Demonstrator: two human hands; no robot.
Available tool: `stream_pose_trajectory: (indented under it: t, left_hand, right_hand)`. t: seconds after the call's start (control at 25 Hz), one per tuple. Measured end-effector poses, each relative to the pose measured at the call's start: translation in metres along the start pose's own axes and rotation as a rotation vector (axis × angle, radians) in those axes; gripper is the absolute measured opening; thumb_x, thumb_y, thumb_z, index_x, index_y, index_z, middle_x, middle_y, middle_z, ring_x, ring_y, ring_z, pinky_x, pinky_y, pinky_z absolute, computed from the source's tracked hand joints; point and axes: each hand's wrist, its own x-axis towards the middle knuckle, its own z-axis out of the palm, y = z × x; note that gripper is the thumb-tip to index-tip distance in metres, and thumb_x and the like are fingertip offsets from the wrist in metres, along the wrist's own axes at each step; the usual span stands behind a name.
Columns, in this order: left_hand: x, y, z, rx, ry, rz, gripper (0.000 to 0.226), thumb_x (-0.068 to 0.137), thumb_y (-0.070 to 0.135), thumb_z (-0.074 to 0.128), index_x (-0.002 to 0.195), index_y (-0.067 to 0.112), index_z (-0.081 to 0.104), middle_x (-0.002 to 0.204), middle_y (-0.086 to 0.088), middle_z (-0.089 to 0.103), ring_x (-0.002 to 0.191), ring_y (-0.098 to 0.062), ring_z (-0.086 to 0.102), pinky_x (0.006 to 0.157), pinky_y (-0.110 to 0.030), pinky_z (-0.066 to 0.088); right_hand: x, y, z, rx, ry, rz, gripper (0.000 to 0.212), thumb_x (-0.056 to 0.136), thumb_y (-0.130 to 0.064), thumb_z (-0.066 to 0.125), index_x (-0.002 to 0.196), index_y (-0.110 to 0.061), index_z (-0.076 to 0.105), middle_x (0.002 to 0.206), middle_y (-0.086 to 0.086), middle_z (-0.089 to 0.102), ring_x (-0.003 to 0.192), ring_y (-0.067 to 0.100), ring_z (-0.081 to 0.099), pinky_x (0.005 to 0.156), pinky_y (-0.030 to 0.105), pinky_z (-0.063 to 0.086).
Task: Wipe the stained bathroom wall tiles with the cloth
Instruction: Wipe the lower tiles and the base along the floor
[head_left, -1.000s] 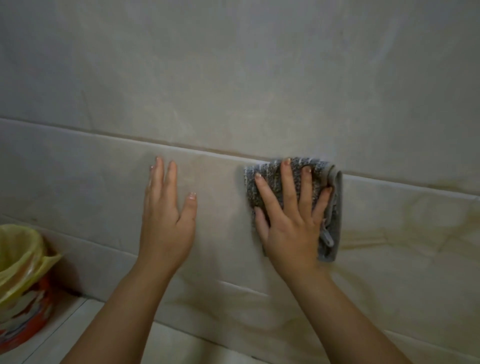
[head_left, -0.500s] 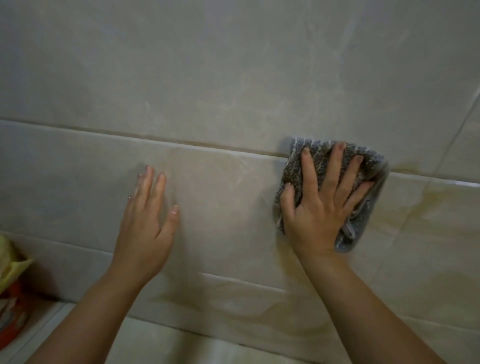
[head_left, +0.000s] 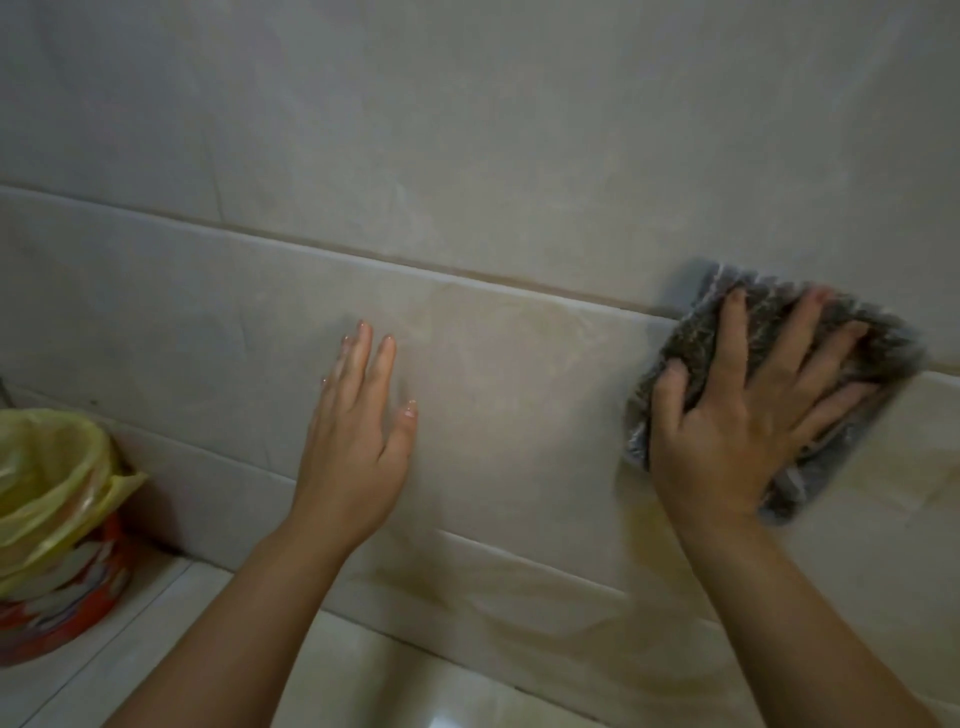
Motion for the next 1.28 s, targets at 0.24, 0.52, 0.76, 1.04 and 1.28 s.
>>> stream_pose_trajectory:
  t: [0.24, 0.52, 0.76, 1.04, 1.28]
  left_hand:
    - [0.005, -0.015, -0.015, -0.01, 0.063, -0.034, 0.069, 0.093, 0.047, 0.026, 0.155, 0.019, 0.019, 0.162, 0.007, 0.0, 0.149, -0.005, -0.003, 0.122, -0.037, 0.006]
    - [0.011, -0.027, -0.006, -0.091, 0.089, -0.083, 0.066, 0.094, 0.044, 0.028, 0.155, 0.022, 0.015, 0.162, 0.009, -0.001, 0.151, -0.007, -0.004, 0.124, -0.044, 0.009]
    - [0.015, -0.044, -0.013, -0.113, 0.116, -0.115, 0.067, 0.094, 0.046, 0.027, 0.156, 0.023, 0.015, 0.161, 0.012, -0.003, 0.15, -0.006, -0.006, 0.124, -0.04, 0.006]
    - [0.008, -0.078, 0.003, -0.249, 0.134, -0.169, 0.064, 0.095, 0.044, 0.029, 0.154, 0.024, 0.015, 0.164, 0.007, 0.002, 0.151, -0.006, -0.004, 0.121, -0.024, -0.001]
    - [0.008, -0.093, 0.021, -0.342, 0.219, -0.102, 0.06, 0.1, 0.036, 0.033, 0.155, 0.015, 0.018, 0.165, -0.001, 0.004, 0.153, -0.018, 0.0, 0.123, -0.038, 0.005]
  right_hand:
    - [-0.061, -0.093, 0.023, 0.099, -0.162, -0.459, 0.062, 0.088, -0.035, 0.056, 0.147, -0.03, 0.038, 0.159, 0.01, 0.022, 0.145, 0.036, 0.01, 0.115, 0.061, -0.003]
    - [0.0, -0.058, 0.01, 0.091, -0.084, -0.425, 0.059, 0.09, -0.038, 0.055, 0.146, -0.03, 0.04, 0.159, 0.01, 0.022, 0.147, 0.034, 0.01, 0.115, 0.059, 0.0]
    - [-0.067, -0.1, 0.027, 0.067, -0.231, -0.692, 0.063, 0.087, -0.036, 0.062, 0.146, -0.03, 0.039, 0.159, 0.008, 0.023, 0.146, 0.035, 0.012, 0.116, 0.06, -0.005]
    - [0.003, -0.143, 0.031, 0.058, -0.074, -0.567, 0.051, 0.095, -0.041, 0.052, 0.145, -0.032, 0.043, 0.157, 0.007, 0.022, 0.146, 0.035, 0.017, 0.116, 0.059, 0.001]
    - [-0.08, -0.158, 0.038, -0.059, -0.309, -0.818, 0.067, 0.086, -0.044, 0.063, 0.147, -0.038, 0.036, 0.162, 0.003, 0.018, 0.146, 0.03, 0.012, 0.117, 0.057, -0.001]
